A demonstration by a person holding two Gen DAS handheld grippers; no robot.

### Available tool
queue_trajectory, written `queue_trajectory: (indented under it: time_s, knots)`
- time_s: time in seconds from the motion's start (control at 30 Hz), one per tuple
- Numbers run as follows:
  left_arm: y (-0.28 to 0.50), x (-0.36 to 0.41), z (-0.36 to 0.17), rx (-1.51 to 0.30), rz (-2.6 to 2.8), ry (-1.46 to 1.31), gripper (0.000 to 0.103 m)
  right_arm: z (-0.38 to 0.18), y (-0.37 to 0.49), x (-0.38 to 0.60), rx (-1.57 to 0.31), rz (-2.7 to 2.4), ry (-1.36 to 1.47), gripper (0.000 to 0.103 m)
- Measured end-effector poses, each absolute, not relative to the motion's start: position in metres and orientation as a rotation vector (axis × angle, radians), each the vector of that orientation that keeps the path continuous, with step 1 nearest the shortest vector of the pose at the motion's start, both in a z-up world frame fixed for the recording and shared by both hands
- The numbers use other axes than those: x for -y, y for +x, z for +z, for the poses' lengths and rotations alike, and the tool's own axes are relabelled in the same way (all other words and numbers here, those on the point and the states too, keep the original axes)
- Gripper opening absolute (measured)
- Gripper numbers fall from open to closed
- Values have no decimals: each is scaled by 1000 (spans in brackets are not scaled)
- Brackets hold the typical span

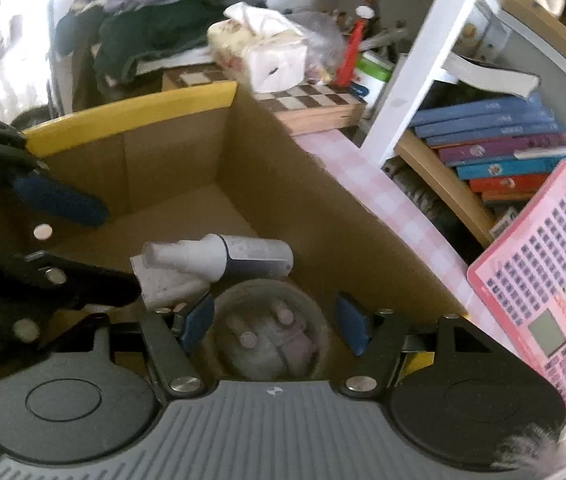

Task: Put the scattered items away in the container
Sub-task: 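Open both tools to drop the white box and toy car into the yellow box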

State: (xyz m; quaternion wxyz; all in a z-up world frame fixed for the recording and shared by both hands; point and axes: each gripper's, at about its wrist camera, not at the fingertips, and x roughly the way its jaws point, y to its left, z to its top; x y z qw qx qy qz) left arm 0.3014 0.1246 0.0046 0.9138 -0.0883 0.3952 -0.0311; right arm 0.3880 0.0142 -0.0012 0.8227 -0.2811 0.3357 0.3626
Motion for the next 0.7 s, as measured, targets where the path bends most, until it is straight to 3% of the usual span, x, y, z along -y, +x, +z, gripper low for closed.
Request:
queue_trajectory:
  time_s: [0.43,0.7]
  knots:
    - [248,-119,38,-633,-58,-85,81,44,346,11,-631,680,-394,75]
    - [197,-122,59,-510,-76,-52,94,75,298,24,-562,564,-267,75]
